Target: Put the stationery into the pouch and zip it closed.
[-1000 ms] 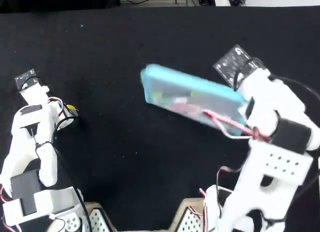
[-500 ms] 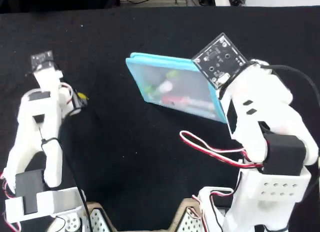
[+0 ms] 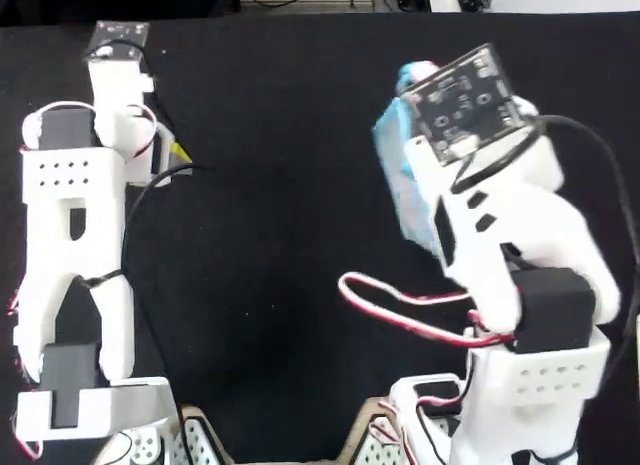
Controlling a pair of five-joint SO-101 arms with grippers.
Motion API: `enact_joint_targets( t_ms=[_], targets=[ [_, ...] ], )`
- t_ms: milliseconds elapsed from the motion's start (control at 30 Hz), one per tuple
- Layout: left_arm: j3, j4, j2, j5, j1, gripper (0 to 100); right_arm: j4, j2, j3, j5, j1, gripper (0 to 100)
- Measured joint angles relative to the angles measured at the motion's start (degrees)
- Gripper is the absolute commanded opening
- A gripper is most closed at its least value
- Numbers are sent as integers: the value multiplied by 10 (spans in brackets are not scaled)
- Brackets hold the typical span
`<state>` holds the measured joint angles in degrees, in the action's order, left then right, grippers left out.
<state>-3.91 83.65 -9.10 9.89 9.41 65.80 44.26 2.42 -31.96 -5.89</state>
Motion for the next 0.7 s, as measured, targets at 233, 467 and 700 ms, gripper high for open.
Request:
enact_joint_targets(
  t_ms=[233, 467, 700],
  targets=[
    [-47, 70, 0, 17, -46, 274, 0, 0, 0, 2, -55, 11],
    [-96, 87, 0, 22, -50, 274, 0, 40, 0, 2, -92, 11],
    [-86, 116, 0, 22, -108, 274, -9, 50, 10, 2, -98, 11]
  ],
)
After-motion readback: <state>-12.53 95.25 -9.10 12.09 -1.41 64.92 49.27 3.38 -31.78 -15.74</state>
